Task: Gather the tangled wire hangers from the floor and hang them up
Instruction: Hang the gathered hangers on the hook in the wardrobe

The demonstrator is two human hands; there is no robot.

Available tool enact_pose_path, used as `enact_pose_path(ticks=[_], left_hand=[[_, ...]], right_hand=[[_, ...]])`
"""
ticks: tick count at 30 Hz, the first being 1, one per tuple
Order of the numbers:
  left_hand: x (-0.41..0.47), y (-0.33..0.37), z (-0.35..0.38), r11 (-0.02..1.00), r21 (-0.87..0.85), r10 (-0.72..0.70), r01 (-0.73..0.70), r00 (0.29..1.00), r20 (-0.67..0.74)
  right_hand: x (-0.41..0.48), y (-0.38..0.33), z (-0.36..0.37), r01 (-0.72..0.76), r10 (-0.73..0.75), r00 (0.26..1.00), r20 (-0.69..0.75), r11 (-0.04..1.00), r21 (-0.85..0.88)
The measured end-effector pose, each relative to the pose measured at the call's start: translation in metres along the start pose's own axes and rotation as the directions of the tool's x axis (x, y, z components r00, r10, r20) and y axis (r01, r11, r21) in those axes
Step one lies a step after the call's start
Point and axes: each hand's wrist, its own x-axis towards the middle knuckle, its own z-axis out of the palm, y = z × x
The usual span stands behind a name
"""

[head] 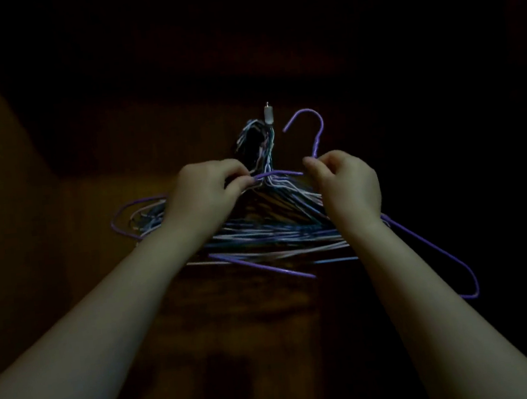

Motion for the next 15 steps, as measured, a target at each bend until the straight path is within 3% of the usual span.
enact_pose_path(ticks=[3, 10, 15], left_hand=[[0.025, -0.006, 0.007, 0.998, 0.066, -0.005, 0.010, 0.998, -0.066], [0.057, -0.021, 0.020, 0.979, 0.194, -0.045, 0.065, 0.993, -0.107], [0.046, -0.035, 0.025, 0.970, 0.219, -0.074, 0.102, 0.989, -0.131]], right_hand=[[0.031, -0.001, 0.012, 0.021, -0.021, 1.000, -0.008, 0.999, 0.041], [0.075, 0.001, 0.044, -0.016, -0.001, 0.992, 0.126, 0.991, 0.135], [0.079, 0.003, 0.059, 0.048, -0.068, 0.986, 0.153, 0.990, 0.132]])
